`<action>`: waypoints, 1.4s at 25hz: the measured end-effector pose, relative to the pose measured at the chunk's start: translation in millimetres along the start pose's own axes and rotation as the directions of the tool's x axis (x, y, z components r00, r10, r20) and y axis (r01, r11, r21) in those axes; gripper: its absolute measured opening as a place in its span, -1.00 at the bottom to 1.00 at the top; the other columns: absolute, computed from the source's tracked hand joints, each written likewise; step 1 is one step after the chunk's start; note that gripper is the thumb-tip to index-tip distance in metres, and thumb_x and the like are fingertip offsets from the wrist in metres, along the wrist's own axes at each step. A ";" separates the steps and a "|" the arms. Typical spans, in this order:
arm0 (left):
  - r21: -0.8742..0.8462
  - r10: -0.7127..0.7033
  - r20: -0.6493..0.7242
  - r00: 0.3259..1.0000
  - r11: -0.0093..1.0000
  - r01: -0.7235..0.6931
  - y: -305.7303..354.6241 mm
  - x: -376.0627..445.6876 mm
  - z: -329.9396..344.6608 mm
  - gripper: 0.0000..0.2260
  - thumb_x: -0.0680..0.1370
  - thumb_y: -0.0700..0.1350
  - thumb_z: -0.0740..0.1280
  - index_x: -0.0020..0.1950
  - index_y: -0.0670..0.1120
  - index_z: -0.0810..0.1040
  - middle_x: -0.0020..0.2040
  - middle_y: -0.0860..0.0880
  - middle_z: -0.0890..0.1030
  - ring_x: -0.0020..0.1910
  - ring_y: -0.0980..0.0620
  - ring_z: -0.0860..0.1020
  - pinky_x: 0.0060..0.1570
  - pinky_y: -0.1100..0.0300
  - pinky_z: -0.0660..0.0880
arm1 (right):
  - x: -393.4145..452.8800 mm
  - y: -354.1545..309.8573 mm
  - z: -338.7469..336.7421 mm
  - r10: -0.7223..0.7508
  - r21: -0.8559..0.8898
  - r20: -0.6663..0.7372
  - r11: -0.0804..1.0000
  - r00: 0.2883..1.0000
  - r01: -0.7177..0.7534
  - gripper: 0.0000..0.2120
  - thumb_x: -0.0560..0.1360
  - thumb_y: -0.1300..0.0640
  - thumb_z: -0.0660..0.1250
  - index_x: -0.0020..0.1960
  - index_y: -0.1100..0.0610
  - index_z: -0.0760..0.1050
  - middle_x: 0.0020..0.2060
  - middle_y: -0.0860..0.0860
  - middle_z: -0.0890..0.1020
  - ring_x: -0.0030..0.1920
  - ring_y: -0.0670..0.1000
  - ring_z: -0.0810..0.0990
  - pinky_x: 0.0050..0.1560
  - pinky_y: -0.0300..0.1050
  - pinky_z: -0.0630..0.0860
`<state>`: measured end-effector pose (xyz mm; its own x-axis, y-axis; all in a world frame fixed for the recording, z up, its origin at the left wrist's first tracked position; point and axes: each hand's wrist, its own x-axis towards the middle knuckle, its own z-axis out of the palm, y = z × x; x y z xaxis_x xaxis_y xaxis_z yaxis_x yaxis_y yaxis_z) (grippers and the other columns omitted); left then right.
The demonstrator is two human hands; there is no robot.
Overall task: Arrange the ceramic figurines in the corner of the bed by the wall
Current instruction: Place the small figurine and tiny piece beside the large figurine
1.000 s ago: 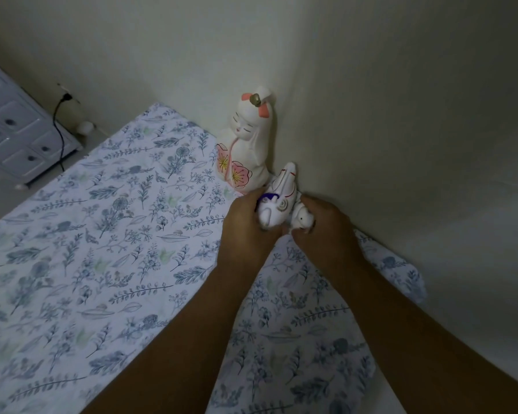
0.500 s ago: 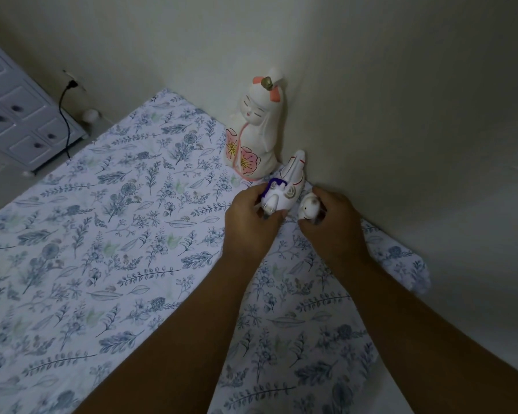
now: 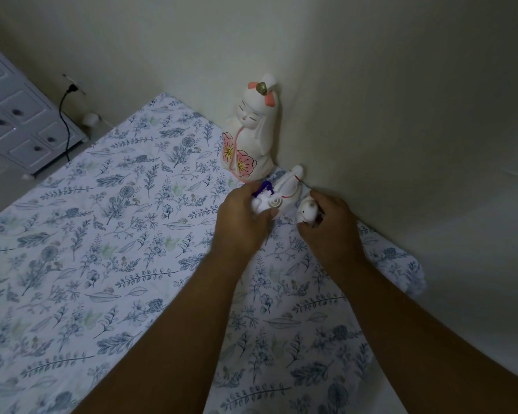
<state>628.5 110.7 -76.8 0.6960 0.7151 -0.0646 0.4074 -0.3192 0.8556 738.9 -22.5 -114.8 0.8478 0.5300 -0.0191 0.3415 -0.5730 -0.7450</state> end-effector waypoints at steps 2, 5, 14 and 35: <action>0.032 -0.041 0.137 0.990 0.999 0.037 -3.9 8.0 -17.0 -0.53 0.53 -0.21 0.48 0.42 0.00 0.54 0.28 -0.01 0.61 0.05 0.15 0.58 -0.22 0.62 0.42 | -1.8 0.1 -2.3 -0.016 -0.002 -0.013 1.000 1.000 0.016 -0.43 0.39 0.23 0.54 0.37 0.22 0.49 0.23 0.16 0.59 0.24 0.12 0.58 0.26 0.08 0.56; 0.021 -0.038 0.093 0.995 0.999 0.036 -2.0 4.2 -27.9 -0.56 0.53 -0.22 0.48 0.40 -0.03 0.56 0.24 0.03 0.57 0.09 0.12 0.56 -0.19 0.65 0.42 | -4.6 -1.0 -3.8 -0.030 0.002 -0.015 1.000 0.999 0.030 -0.42 0.39 0.27 0.54 0.37 0.24 0.49 0.24 0.19 0.59 0.25 0.12 0.58 0.28 0.03 0.55; -0.109 -0.215 -0.226 0.950 0.975 0.195 28.2 -24.8 36.6 -0.38 0.51 0.00 0.50 0.51 -0.09 0.37 0.54 -0.18 0.22 0.40 0.04 0.32 0.22 0.40 0.28 | -3.5 6.6 -9.5 -0.039 0.019 0.009 0.999 0.999 0.039 -0.53 0.46 0.31 0.43 0.36 0.23 0.49 0.26 0.18 0.58 0.28 0.12 0.55 0.31 0.07 0.51; 0.060 0.106 0.003 0.994 0.993 -0.106 -5.7 -32.3 32.6 -0.32 0.30 -0.03 0.56 0.36 -0.16 0.44 0.18 -0.09 0.57 0.17 -0.07 0.55 0.17 0.02 0.53 | -12.2 8.8 -9.0 -0.063 0.059 0.039 0.996 0.997 0.061 -0.45 0.40 0.34 0.49 0.37 0.27 0.48 0.28 0.18 0.58 0.30 0.12 0.55 0.32 0.11 0.51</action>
<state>622.9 69.1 -96.3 0.7371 0.6753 0.0252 0.3660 -0.4303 0.8252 735.2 -39.6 -115.1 0.8078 0.5895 0.0021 0.3683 -0.5020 -0.7825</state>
